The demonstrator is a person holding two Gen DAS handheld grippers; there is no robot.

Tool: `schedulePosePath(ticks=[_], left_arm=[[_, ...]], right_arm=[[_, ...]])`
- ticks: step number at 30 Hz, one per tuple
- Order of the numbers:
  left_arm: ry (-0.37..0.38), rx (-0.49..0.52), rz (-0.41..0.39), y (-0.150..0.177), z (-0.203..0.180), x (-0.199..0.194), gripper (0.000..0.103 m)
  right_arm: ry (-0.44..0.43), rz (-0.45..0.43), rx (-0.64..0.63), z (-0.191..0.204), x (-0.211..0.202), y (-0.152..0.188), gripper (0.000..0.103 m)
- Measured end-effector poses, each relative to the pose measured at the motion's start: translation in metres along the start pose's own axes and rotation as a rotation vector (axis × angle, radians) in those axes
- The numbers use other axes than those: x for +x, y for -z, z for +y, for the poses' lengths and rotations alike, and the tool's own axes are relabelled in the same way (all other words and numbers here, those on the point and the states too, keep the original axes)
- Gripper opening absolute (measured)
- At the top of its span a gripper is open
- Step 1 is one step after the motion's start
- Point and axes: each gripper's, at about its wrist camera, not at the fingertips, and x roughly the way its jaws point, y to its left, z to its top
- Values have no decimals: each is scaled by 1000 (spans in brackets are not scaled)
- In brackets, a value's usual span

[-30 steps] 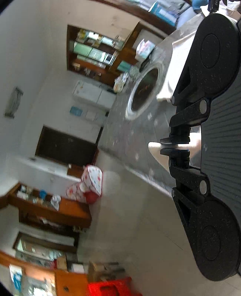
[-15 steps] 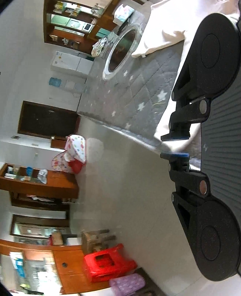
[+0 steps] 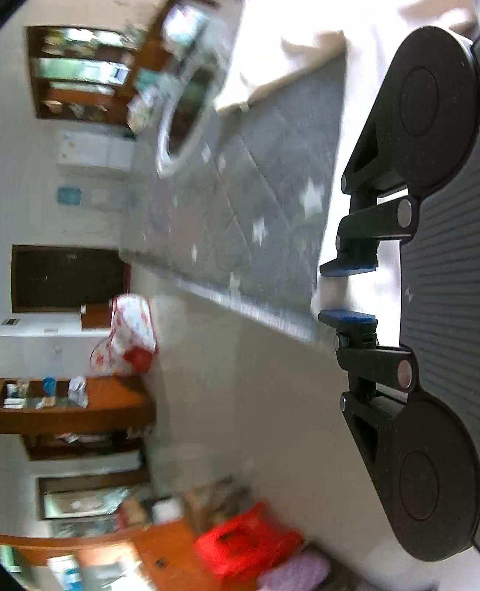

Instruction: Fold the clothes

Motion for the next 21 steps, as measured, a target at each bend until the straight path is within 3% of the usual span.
schedulePosePath(ticks=[4, 9, 13, 18, 21], left_arm=[[-28, -2, -4, 1, 5, 4, 25], [-39, -40, 46, -9, 1, -1, 24], [99, -76, 32, -22, -16, -24, 23], [314, -18, 6, -37, -68, -41, 23], [394, 25, 12, -41, -102, -38, 22]], right_arm=[[-1, 1, 0, 0, 1, 0, 91], [-6, 1, 2, 0, 1, 0, 93], [-11, 3, 0, 0, 2, 0, 95], [-12, 3, 0, 0, 3, 0, 96], [-12, 3, 1, 1, 3, 0, 96]])
